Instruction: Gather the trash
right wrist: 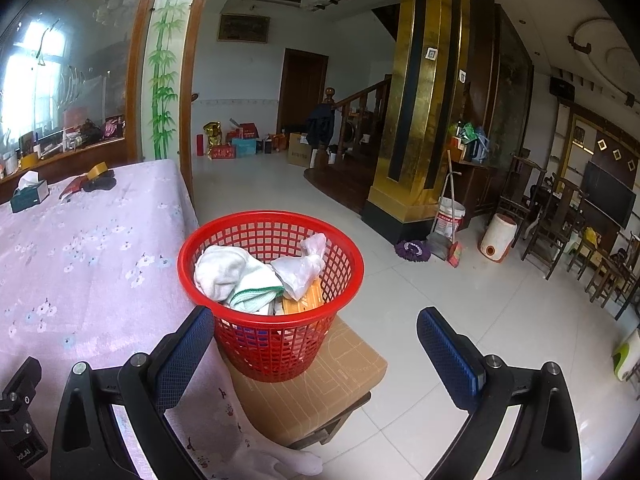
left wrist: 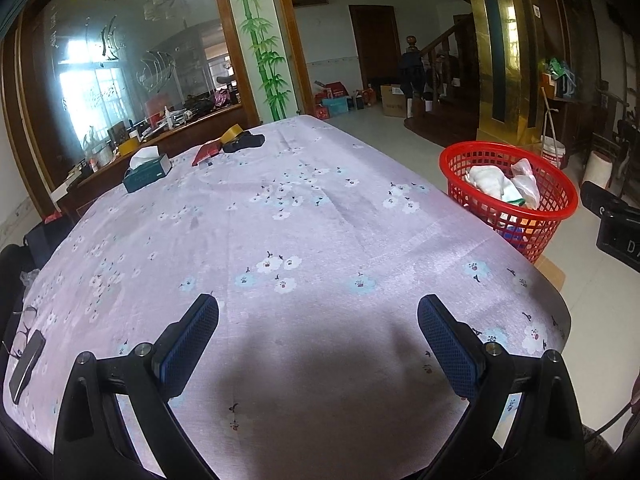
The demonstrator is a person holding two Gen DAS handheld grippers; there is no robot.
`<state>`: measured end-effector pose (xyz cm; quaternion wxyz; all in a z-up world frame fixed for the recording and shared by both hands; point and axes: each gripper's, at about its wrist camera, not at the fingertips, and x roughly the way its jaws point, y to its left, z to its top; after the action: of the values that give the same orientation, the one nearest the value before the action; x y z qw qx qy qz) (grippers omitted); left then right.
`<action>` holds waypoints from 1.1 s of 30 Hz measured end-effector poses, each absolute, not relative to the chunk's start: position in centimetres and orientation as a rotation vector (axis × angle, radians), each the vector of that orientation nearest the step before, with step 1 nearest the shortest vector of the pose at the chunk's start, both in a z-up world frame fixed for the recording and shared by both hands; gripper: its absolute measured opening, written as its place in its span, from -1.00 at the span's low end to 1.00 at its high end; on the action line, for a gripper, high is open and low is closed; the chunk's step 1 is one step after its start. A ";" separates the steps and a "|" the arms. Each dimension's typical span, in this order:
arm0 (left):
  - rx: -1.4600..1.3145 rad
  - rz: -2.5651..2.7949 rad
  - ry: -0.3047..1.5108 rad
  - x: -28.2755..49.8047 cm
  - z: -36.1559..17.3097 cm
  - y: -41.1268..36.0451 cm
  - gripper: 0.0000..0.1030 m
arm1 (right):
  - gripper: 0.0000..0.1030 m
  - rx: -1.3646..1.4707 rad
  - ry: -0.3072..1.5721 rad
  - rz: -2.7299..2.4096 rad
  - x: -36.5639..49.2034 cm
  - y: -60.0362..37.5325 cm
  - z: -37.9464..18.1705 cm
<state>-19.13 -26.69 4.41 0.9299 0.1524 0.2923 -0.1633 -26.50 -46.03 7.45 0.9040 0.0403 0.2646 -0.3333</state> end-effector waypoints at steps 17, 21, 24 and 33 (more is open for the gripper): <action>0.317 -0.340 0.600 -19.3 4.3 -27.0 0.93 | 0.99 0.093 0.557 -0.689 -26.5 -46.5 7.0; 0.319 -0.340 0.600 -19.3 4.3 -27.0 0.93 | 0.99 0.092 0.558 -0.689 -26.4 -46.5 6.9; 0.319 -0.341 0.599 -19.4 4.3 -27.0 0.93 | 0.99 0.091 0.556 -0.690 -26.4 -46.5 6.9; 0.319 -0.341 0.600 -19.4 4.3 -27.1 0.93 | 0.99 0.091 0.558 -0.689 -26.4 -46.6 6.9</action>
<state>-19.40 -27.07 4.29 0.9286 0.1555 0.2929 -0.1663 -26.41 -46.56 6.88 0.9023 0.0439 0.2697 -0.3334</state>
